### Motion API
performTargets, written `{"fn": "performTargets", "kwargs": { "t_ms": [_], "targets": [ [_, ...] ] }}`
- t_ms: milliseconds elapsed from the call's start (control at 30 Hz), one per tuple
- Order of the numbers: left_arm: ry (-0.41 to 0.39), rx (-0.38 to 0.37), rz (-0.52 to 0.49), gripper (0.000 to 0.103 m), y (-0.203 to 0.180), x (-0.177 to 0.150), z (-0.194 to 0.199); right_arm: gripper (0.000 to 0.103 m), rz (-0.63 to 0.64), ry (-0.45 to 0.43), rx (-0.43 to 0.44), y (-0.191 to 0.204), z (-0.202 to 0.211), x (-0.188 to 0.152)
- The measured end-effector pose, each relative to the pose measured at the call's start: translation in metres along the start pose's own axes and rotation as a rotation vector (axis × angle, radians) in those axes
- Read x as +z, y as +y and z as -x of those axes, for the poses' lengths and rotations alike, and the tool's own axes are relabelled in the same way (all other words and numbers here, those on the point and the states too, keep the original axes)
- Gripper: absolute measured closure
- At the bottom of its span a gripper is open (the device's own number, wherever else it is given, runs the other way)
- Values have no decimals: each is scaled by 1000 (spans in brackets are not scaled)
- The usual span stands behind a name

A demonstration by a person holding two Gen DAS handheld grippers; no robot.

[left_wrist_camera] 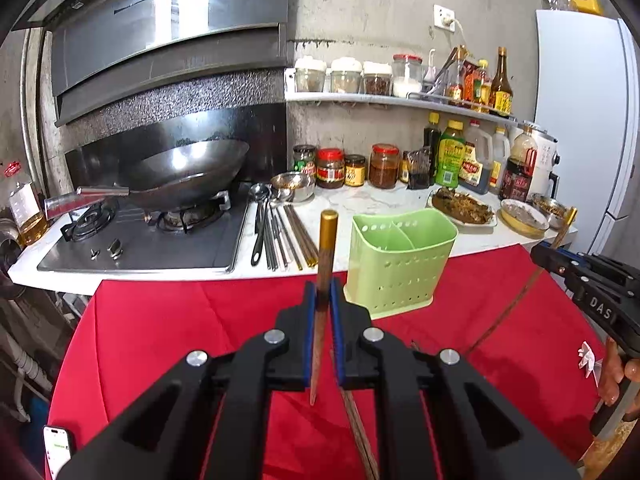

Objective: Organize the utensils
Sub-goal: 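Lower the left tool's chopstick into the green holder while the right tool inserts its own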

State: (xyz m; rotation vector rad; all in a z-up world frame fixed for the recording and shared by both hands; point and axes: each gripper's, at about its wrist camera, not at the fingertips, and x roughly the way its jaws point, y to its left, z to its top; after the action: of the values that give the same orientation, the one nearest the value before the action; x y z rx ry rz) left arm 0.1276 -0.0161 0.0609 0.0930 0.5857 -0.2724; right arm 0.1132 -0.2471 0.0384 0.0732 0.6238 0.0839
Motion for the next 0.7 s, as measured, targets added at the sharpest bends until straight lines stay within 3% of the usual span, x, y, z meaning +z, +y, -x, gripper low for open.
{"fn": "performTargets", "kwargs": {
  "t_ms": [400,700],
  "targets": [
    [141,45,-17,96,-5,-7,1,96,13,60,-19,6,8,1],
    [189,22,-55,96,-9,15,15,96,35,68,-46,6,20,18]
  ]
}}
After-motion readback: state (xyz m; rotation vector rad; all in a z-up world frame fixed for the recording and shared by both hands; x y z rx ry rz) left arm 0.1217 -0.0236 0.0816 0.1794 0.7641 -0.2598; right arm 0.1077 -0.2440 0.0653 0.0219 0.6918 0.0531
